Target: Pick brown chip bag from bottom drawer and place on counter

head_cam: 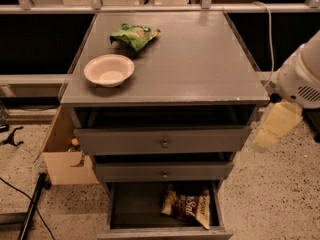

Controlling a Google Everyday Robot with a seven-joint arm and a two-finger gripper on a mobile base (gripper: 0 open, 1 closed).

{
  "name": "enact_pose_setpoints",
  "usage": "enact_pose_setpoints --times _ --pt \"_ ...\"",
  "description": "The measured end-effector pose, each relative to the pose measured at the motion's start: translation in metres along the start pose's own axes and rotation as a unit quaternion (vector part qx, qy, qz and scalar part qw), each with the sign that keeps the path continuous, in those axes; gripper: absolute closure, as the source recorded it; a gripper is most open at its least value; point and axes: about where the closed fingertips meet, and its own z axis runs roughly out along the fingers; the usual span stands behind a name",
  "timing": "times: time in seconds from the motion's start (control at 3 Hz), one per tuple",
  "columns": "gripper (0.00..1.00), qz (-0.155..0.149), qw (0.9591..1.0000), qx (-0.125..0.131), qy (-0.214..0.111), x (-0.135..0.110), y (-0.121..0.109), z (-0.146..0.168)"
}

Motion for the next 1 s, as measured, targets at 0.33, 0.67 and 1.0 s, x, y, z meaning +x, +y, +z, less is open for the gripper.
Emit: enact_pose_setpoints --times 0.33,0.67,1.0 --pt "0.0 0.043 0.9991 0.003 -0.005 0.001 0.001 0.028" --pt "0.0 0.074 0.9967 0.032 -0.009 -0.001 0.006 0.077" --pt "0.0 0.099 0.9939 0.049 -0.002 0.002 0.007 0.118"
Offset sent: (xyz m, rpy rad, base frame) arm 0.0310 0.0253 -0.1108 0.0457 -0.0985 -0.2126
